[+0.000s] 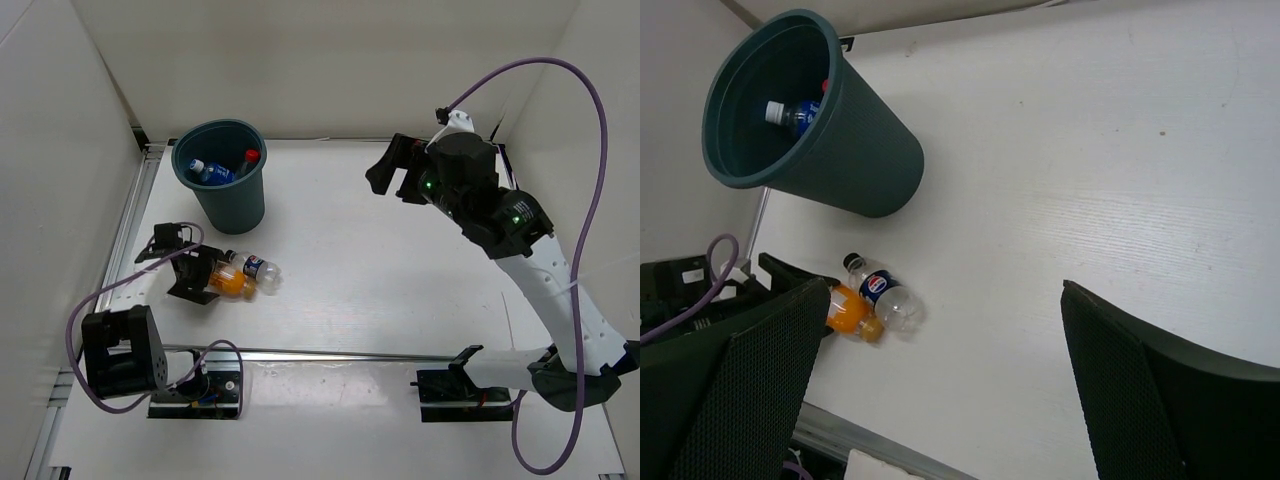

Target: Put the plastic bottles in the bin

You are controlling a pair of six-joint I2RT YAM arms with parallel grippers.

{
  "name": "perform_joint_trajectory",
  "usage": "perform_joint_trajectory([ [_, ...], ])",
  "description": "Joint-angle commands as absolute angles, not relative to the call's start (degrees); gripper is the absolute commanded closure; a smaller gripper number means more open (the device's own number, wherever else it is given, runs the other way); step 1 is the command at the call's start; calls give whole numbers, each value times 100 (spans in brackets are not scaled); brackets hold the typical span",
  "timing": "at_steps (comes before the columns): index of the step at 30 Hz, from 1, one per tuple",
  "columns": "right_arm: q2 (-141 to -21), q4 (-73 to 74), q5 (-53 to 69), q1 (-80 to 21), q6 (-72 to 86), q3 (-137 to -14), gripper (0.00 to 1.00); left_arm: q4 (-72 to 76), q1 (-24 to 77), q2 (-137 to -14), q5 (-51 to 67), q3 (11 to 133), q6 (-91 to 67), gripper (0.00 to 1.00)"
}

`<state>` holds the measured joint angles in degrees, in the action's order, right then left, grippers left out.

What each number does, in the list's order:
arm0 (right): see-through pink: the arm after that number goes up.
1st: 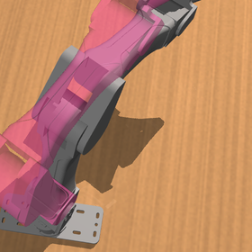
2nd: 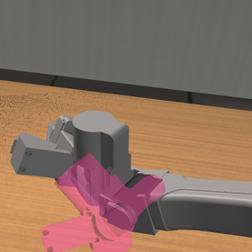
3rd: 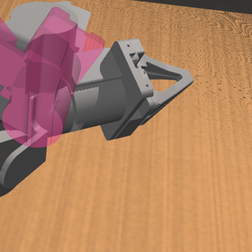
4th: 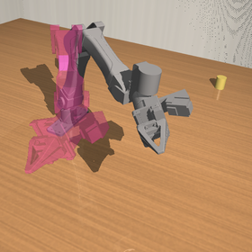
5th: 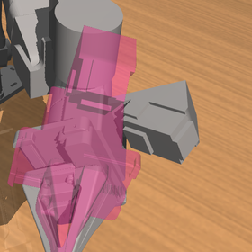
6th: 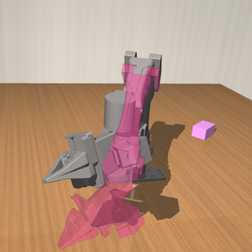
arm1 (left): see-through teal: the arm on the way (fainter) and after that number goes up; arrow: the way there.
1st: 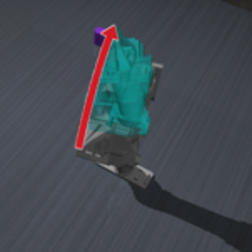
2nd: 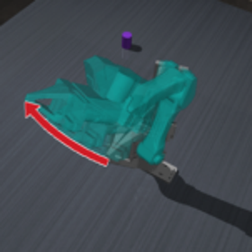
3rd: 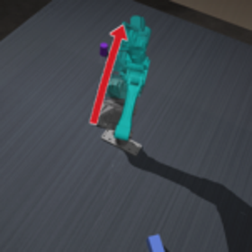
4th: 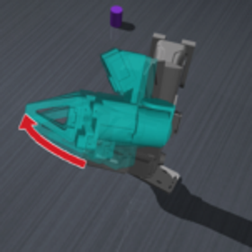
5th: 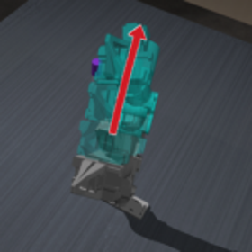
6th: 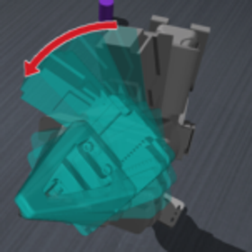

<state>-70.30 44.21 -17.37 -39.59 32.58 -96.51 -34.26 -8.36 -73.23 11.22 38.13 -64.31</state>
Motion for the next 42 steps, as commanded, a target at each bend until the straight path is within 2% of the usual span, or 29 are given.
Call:
perform_joint_trajectory([
  [1, -6987, 4421, -1574, -3841, 3182, -9615, 0, -3375, -765, -7461, 1081, 3779, -6372, 0],
  [6, -7162, 4421, -1284, -3665, 3234, -9615, 0, -3375, -633, -8076, 1502, 3946, -6188, 10],
  [10, -7225, 4421, -1213, -3612, 3234, -9738, 0, -3532, -633, -8420, 1635, 4262, -5880, 24],
  [11, -7277, 4421, -1213, -3612, 3234, -9738, 0, -3646, -633, -8420, 1574, 4315, -5810, 28],
  [19, -7277, 4421, -1107, -3612, 3182, -9625, 0, -4797, -633, -7850, 669, 4974, -6029, 43],
  [26, -7277, 4421, -1055, -3612, 3182, -9571, 0, -5791, -703, -6971, 211, 6502, -6082, 44],
  [33, -7330, 4359, -827, -3612, 3182, -9457, 0, -5758, -1247, -6724, 921, 8234, -6459, 43],
  [37, -7330, 4359, -826, -3612, 3059, -9457, 0, -4888, -1389, -7240, 1458, 8893, -6785, 40],
  [42, -7208, 4359, -826, -3612, 2953, -9343, 0, -4992, -1389, -8829, 1328, 10703, -6488, 37],
])
